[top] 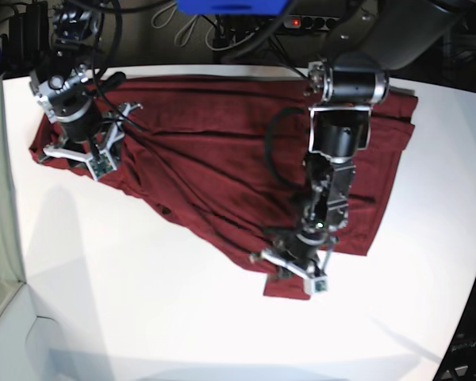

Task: Layout the t-shirt on the table in an organized manner, then fold the t-shirt properly
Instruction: 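Lift the hem corner with the left gripper and fold it over the shirt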

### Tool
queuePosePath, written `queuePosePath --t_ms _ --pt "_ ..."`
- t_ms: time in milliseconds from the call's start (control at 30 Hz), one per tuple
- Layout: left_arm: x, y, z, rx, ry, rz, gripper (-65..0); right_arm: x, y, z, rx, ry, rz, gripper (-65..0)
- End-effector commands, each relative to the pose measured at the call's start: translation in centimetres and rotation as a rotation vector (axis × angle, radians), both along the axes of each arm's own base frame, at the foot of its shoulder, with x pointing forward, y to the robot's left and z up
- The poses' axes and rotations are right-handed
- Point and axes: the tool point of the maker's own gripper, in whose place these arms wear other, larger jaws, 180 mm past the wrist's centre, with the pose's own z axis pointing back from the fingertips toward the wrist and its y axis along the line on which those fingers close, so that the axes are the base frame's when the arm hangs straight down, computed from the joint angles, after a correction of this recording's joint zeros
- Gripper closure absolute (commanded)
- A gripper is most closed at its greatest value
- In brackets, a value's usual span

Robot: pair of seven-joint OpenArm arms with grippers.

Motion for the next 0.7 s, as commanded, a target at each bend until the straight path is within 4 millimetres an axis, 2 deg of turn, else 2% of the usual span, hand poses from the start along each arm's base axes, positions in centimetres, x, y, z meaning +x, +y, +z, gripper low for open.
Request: queuePosePath --t_ms 0,200,300,567,667 --pt "2.2 -0.2 4.6 -0.029 -0.125 0.014 -0.2 0.6 0.1 1.1 0.011 -0.045 0.004 -20.0" --pt "0.9 0.7 10.4 -0.11 -0.229 0.02 -0.2 0.5 0.0 1.0 0.011 -0.042 0.003 -20.0" --pt "-0.2 1.1 12.0 -0.113 -0.257 0.016 -0.2 0.5 0.0 1.0 0.011 -0.042 0.003 -20.0" --pt "-4.8 3.3 10.5 -0.06 -0.25 0.033 -0.2 0.5 0.2 1.0 0.014 -0.042 0.003 -20.0" --pt "-6.5 5.8 10.0 -0.017 -0.249 0.063 -0.2 0.4 0.3 1.0 0.015 -0.041 0.006 -20.0"
